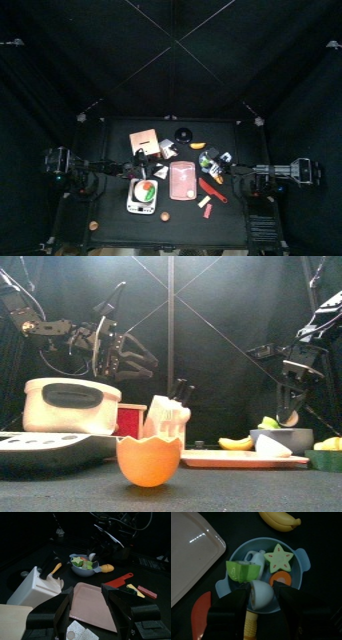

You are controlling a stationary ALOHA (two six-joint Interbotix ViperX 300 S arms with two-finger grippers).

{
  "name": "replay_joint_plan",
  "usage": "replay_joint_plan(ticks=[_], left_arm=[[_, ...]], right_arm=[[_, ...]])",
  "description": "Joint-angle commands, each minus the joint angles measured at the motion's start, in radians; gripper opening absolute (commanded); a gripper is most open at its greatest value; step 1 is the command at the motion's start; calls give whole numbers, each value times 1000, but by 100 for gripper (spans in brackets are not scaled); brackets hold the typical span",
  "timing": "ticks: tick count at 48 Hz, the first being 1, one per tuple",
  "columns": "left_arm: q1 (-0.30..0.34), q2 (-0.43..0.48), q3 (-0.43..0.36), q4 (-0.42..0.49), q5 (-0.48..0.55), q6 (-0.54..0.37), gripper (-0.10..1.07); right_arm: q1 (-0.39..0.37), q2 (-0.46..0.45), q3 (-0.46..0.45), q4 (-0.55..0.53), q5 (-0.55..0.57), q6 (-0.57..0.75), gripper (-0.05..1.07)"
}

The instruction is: Place egg half in bowl

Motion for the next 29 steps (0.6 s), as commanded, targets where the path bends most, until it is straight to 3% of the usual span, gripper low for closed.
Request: replay_joint_plan(ticks=[1,7,24,29], left_arm=[[0,-3,-9,-2,-8,0,85],[0,-3,-9,-2,-8,0,85],[0,-3,-9,-2,-8,2,85],[0,-3,-9,-2,-8,0,85]], right_arm=[[-14,-3,-5,-2,-46,-2,95],[-14,-5,-6,-2,-60,-2,101],[-5,-5,-14,17,-60,-2,102],[31,-5,-34,32,-60,-2,102]])
